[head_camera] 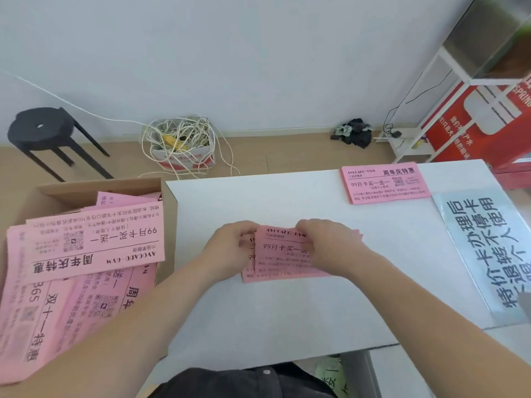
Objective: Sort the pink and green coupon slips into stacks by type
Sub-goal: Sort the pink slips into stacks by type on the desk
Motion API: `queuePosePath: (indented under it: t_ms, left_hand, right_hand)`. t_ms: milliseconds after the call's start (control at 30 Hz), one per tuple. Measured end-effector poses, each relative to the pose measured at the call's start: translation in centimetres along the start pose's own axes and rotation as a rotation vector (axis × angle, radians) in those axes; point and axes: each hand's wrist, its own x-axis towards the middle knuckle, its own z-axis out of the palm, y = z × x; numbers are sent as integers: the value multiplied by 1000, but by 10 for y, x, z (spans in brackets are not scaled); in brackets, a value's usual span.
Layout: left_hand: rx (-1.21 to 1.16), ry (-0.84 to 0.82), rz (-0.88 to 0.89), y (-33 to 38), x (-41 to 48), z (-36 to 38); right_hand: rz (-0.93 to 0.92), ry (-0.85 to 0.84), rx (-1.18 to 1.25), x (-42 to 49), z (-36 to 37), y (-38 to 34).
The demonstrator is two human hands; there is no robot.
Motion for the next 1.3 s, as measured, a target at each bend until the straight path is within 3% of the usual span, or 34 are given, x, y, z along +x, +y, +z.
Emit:
queuePosePath:
  t_ms: [67,200,300,400,467,533,633,800,1067,1300]
  left_hand:
    - [-160,44,-86,5,-3,0]
    - [-326,106,-220,2,-5,0]
    - [-139,113,-125,-3,-8,8]
    - [-112,166,-69,-5,-11,12]
    - [-157,214,-51,0,-12,11]
    - [-174,256,3,4,-13,10]
    - [-204,271,76,13,-16,10]
    - [-253,291,113,24,-21,17]
    - [-163,352,-63,-16,-15,33]
    - [-108,367,20,-16,-7,61]
  right_hand:
    - [-70,64,-102,14,16,-4]
    - [-197,270,-65,30,39,0]
    - [-246,386,74,32,45,4]
    - [-89,487,146,22,43,16]
    - [112,424,364,8,37,28]
    - [267,345,772,-8,29,38]
    - [387,407,1188,-27,24,48]
    - [385,566,1247,-41,26,54]
    - [484,524,1394,-42,63,51]
    - [549,666,1341,-23,68,16]
